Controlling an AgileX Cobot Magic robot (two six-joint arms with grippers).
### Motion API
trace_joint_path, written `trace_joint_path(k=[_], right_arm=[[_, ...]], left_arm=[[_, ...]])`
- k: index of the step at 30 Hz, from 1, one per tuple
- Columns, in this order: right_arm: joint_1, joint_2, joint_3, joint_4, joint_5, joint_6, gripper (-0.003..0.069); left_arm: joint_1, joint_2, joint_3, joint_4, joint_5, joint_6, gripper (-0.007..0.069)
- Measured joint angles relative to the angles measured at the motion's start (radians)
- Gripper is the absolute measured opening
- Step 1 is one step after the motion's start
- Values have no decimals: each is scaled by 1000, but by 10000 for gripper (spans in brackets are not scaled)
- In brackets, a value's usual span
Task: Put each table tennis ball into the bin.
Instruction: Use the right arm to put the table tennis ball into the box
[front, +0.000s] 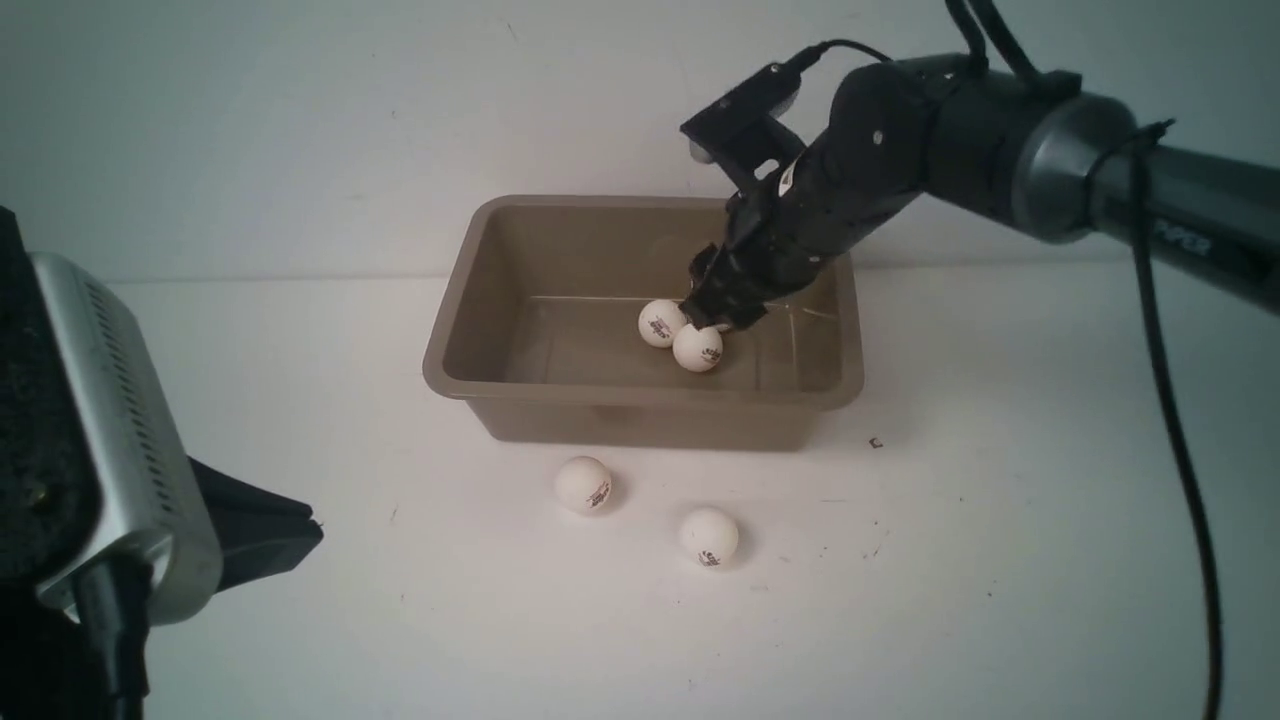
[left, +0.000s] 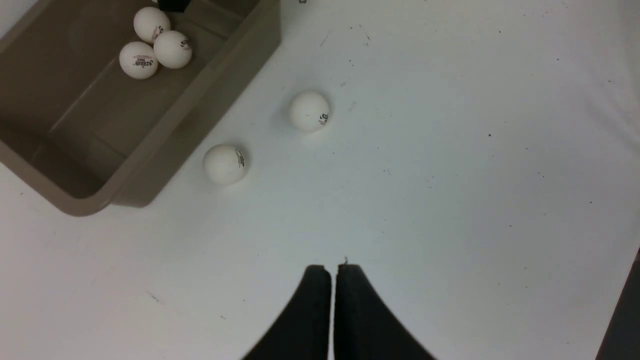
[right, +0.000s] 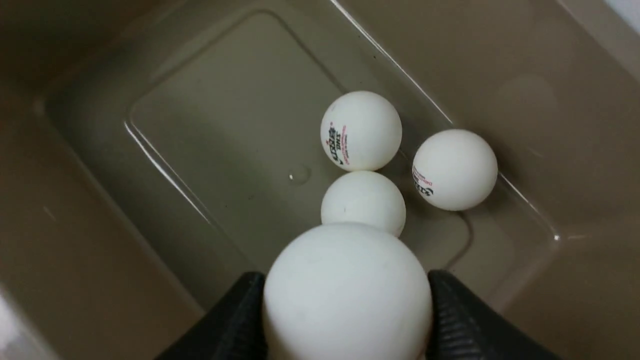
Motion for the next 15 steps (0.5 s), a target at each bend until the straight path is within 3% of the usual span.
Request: trace_joint_path(k=[7,15], right_arm=[[0,29,-77,7,62,52,373],[0,26,-107,-19,150,131,473]], left_arm=[[0,0,15,2,-1,0,-4],[0,0,31,17,-1,0,-4]])
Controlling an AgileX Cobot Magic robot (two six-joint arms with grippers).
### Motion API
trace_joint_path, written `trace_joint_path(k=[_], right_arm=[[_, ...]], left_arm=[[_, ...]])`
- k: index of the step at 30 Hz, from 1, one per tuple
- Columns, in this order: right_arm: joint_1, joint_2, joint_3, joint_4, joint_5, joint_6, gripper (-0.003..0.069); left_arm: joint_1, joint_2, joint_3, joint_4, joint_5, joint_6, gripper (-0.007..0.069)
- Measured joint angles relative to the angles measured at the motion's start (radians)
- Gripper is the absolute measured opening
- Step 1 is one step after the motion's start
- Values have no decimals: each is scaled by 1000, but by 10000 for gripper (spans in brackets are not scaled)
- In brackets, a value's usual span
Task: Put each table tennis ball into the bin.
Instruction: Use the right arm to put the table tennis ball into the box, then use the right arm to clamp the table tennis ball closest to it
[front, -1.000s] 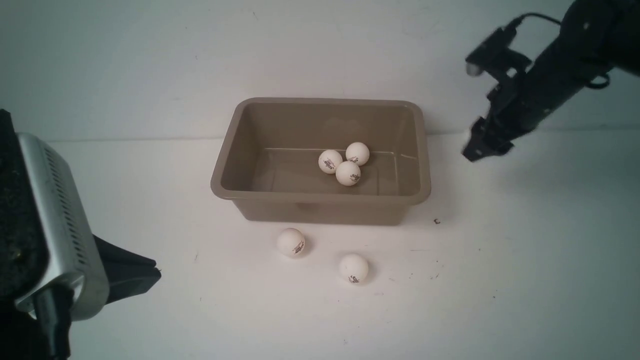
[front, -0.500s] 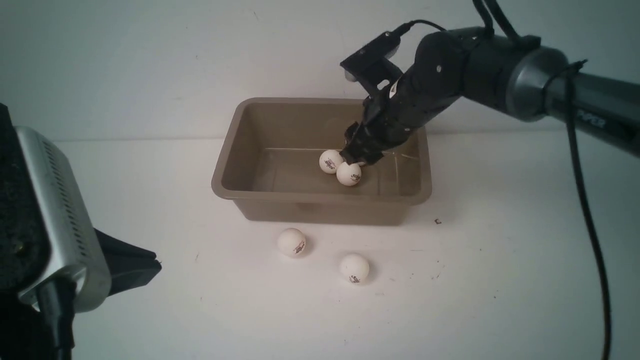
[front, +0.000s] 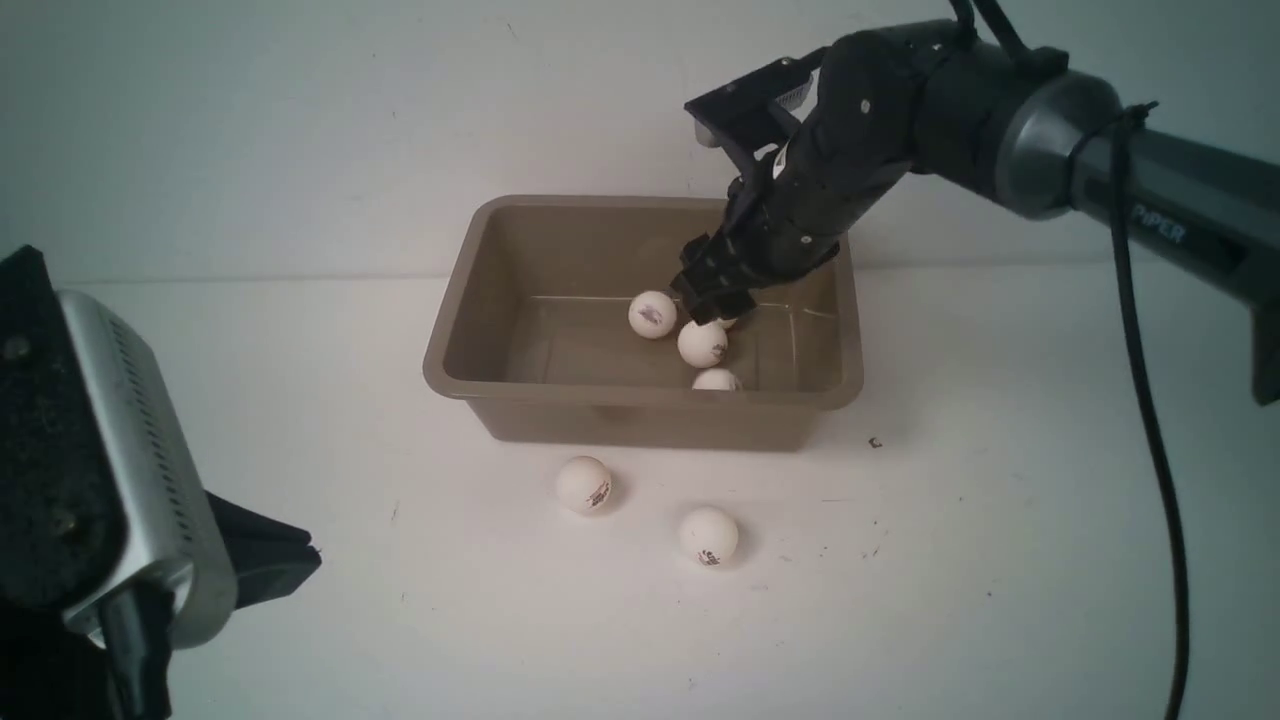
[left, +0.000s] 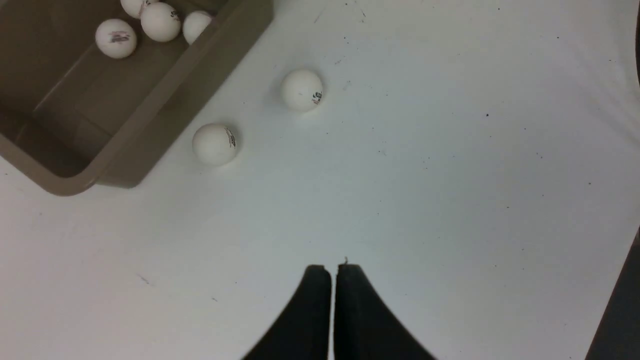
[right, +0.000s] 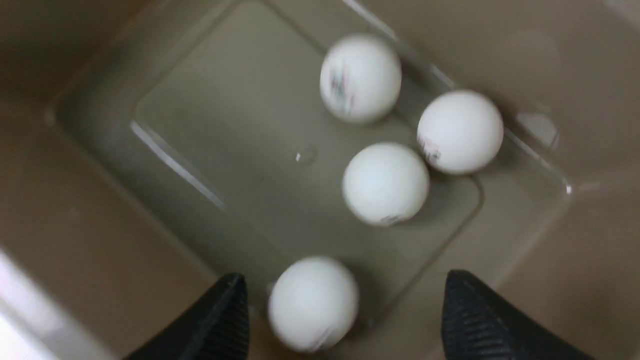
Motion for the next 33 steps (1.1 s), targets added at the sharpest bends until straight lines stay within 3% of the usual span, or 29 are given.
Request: trace_joint_path(k=[7,17,23,33], right_arm=[[0,-126,-55,-2,238,14,479],[6,-306,135,127,259,53,474],[81,-311,364,51,258,58,449],[228,-237,385,-89,132,135,442]], left_arm=[[0,0,8,7,-6,0,-4],[0,2,101,11,-78,0,-4],[0,2,128,11,-109,0,-4],[0,2,128,11,-132,0,-4]])
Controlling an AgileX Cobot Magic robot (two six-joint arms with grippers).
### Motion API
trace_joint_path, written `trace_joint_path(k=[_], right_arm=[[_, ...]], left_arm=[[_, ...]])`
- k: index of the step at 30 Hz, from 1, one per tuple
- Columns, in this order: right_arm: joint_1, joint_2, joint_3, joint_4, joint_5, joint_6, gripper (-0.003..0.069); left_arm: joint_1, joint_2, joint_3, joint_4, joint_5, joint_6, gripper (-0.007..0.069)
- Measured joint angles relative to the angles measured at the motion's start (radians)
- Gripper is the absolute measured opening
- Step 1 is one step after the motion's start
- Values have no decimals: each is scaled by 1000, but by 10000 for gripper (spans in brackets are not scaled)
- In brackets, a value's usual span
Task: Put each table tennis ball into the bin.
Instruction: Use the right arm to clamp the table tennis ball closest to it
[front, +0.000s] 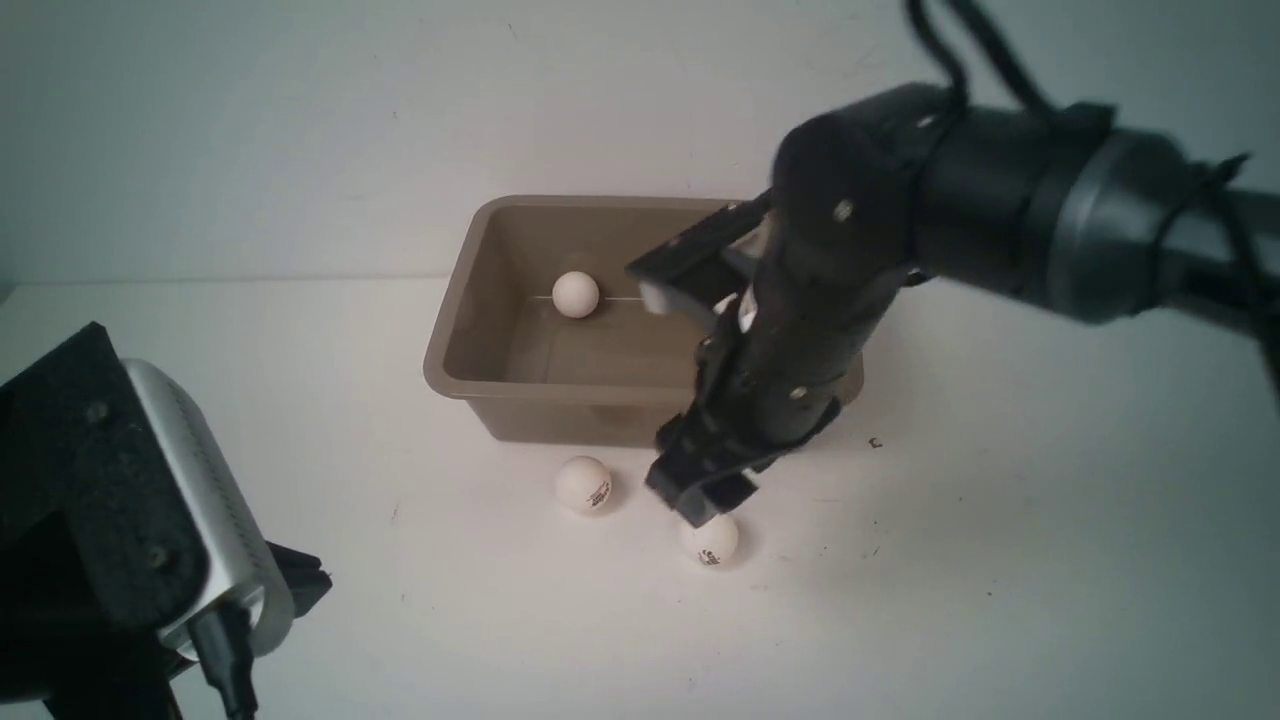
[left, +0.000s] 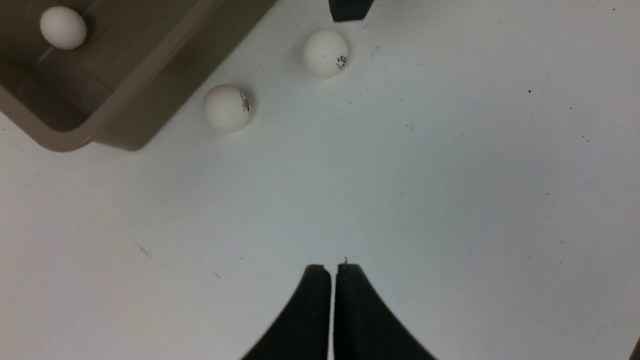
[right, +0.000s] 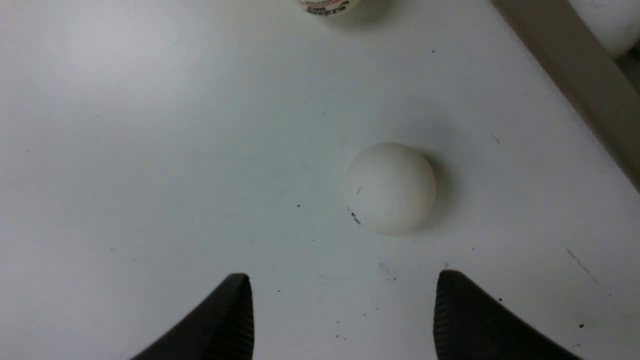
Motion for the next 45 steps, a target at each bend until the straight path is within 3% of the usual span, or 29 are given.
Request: trace_joint_path(k=[4,31,38,45], right_arm=[[16,41,0,-53,-21,21,442],[-9,193,-4,-101,-154,64,442],[-10,204,-4,-88,-171,61,363],[-10,204,-6,-51,-141,26,363]], left_arm=[[0,0,0,0,0,0,-4],[0,0,0,-1,0,0,-4],[0,0,0,-1,0,0,-4],[0,0,0,-1,0,0,-4]])
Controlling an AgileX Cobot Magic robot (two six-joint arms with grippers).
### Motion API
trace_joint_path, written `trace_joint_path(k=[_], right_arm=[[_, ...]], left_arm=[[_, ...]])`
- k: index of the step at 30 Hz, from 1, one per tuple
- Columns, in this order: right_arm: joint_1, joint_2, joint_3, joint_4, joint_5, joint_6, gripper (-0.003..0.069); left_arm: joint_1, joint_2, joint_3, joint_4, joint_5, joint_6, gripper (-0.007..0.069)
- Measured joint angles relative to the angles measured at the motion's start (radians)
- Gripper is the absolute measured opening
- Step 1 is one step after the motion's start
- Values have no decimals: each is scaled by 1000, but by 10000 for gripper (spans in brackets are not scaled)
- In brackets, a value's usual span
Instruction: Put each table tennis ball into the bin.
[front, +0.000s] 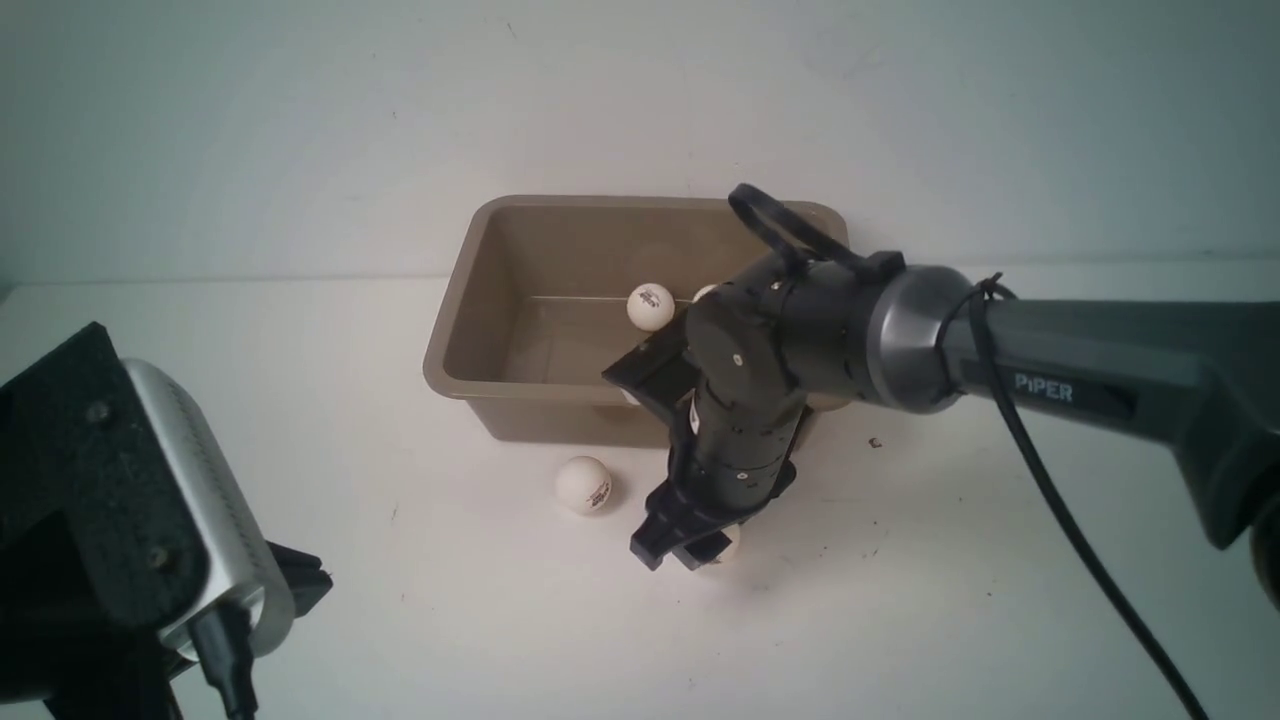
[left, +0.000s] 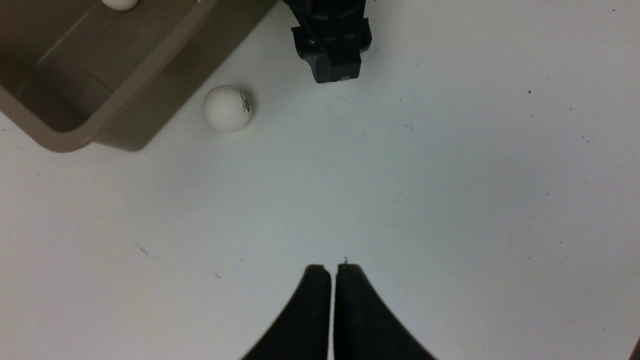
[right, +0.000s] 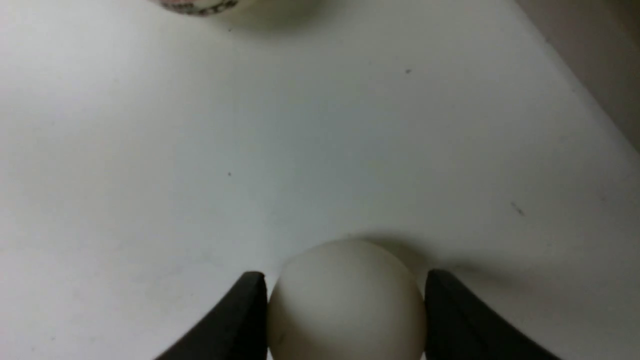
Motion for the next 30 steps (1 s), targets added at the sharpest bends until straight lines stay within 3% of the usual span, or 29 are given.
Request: trace_joint_path(k=[8,14,18,21,27,30], right_arm=[[48,-94,-67,84,55,-118,363],[37,-140,-283,-40,33,-106,363],[-25,-102,-413,-146,-1,-48,363],[-93,-47,-437,-157,-8,-35,363],[-169,33,-437,-94,-20,-69,363],[-187,42,-437,-25,-51,-93,363]], left_arm=[[0,0,0,0,-28,0,-4],[0,0,0,0,-63,0,-4],[0,18,0,-9,-79,0,-4],[0,58,0,-54,-97,0,-4],[0,193,0,-201,-184,1,4],[0,302,0,-252,-252,15,62]])
